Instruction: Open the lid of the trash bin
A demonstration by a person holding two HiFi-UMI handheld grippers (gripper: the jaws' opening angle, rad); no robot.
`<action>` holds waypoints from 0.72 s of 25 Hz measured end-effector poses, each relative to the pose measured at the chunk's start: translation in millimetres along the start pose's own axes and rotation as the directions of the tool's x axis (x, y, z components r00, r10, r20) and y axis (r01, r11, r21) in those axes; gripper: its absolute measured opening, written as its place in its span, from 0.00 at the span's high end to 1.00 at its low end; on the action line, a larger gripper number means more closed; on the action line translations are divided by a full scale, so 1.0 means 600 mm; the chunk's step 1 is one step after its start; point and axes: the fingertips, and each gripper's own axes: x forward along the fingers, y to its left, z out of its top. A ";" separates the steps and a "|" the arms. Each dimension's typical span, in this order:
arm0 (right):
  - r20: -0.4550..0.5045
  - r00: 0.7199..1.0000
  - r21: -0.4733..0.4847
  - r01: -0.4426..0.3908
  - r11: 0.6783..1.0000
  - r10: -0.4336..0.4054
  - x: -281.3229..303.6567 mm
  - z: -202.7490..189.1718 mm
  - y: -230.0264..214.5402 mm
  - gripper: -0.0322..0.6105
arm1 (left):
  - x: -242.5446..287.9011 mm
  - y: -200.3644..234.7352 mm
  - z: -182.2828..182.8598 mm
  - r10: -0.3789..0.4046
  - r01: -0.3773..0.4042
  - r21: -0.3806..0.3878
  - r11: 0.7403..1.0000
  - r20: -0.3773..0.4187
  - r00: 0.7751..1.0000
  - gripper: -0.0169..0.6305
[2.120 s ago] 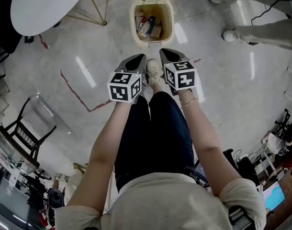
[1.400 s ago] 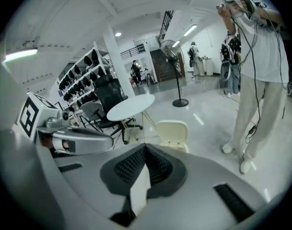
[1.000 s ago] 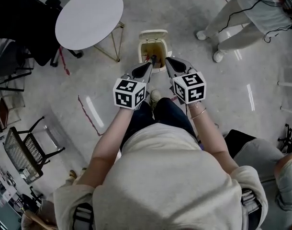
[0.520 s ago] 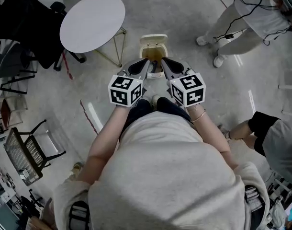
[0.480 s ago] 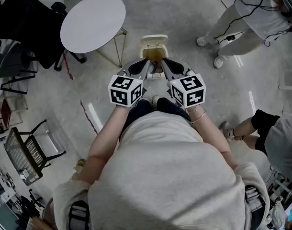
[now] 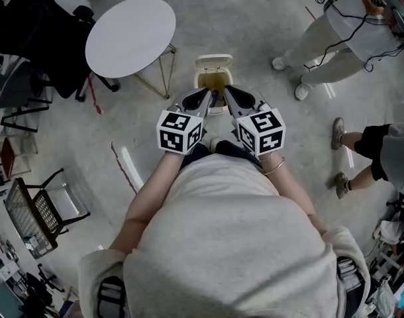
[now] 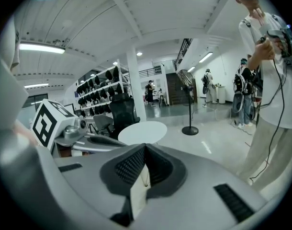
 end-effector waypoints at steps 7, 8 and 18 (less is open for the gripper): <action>-0.011 0.999 -0.036 0.036 0.999 -0.036 -0.008 -0.008 -0.012 0.94 | -0.003 0.005 0.004 0.028 -0.028 -0.009 1.000 0.009 1.000 0.96; -0.011 0.999 -0.040 0.037 0.999 -0.037 -0.009 -0.008 -0.011 0.94 | -0.004 0.006 0.003 0.029 -0.029 -0.013 0.999 0.010 1.000 0.96; -0.007 0.999 -0.033 0.045 0.998 -0.046 -0.016 -0.010 -0.012 0.94 | -0.006 -0.002 -0.001 0.025 -0.025 -0.019 1.000 0.014 1.000 0.96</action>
